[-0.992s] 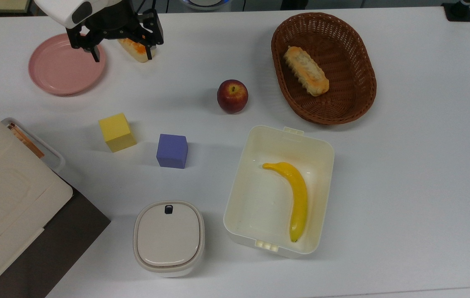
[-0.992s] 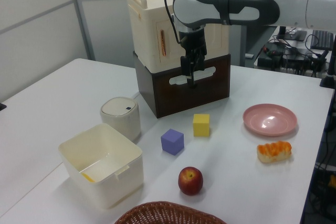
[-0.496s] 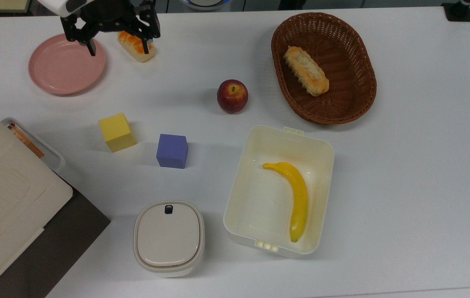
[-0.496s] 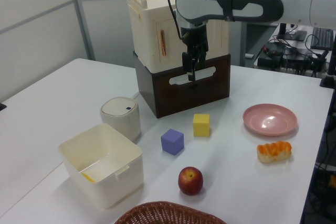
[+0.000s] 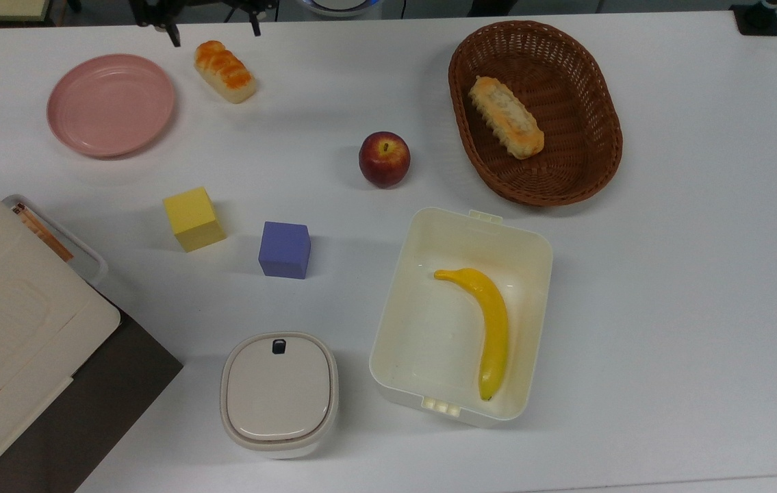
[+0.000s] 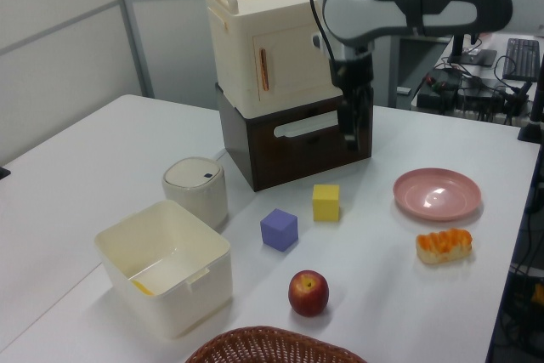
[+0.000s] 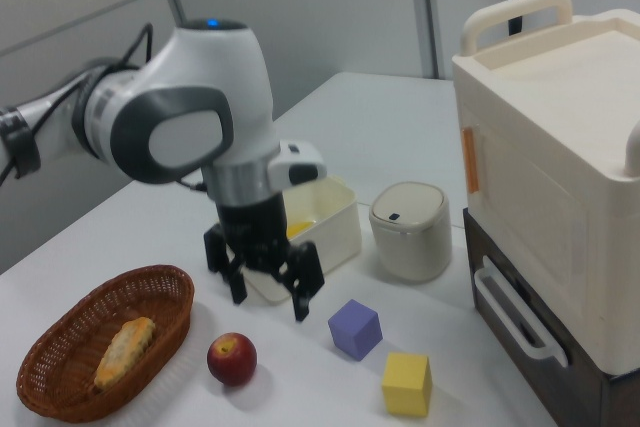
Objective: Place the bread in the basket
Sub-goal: 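Lower the gripper onto the orange bread roll beside the pink plate and grasp it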
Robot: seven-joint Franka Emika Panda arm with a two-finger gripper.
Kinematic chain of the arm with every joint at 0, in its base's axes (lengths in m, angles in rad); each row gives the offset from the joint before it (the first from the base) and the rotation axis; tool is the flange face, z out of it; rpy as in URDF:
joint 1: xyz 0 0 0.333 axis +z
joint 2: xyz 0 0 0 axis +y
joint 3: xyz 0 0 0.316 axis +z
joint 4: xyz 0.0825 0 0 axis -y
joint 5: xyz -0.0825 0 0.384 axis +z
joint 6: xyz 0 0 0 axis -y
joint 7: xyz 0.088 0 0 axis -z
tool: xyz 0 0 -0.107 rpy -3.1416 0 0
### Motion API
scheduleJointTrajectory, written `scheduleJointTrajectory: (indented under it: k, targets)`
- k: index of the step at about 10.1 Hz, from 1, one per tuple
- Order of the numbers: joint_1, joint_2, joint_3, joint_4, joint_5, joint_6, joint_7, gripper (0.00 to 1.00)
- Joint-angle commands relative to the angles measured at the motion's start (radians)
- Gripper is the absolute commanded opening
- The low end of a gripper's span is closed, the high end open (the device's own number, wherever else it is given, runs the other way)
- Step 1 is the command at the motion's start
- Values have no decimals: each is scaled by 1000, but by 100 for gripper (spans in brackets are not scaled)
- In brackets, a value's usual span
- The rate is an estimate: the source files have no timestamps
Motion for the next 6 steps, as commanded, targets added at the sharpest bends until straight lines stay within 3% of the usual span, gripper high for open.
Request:
scheduleJointTrajectory:
  k: [1, 3, 6]
  targets:
    - [-37, -100, 0, -237, 9, 15, -151, 100]
    - [-51, -59, -1, -267, -59, -44, -287, 100]
    - [-57, 76, -1, -297, -164, -48, -285, 100]
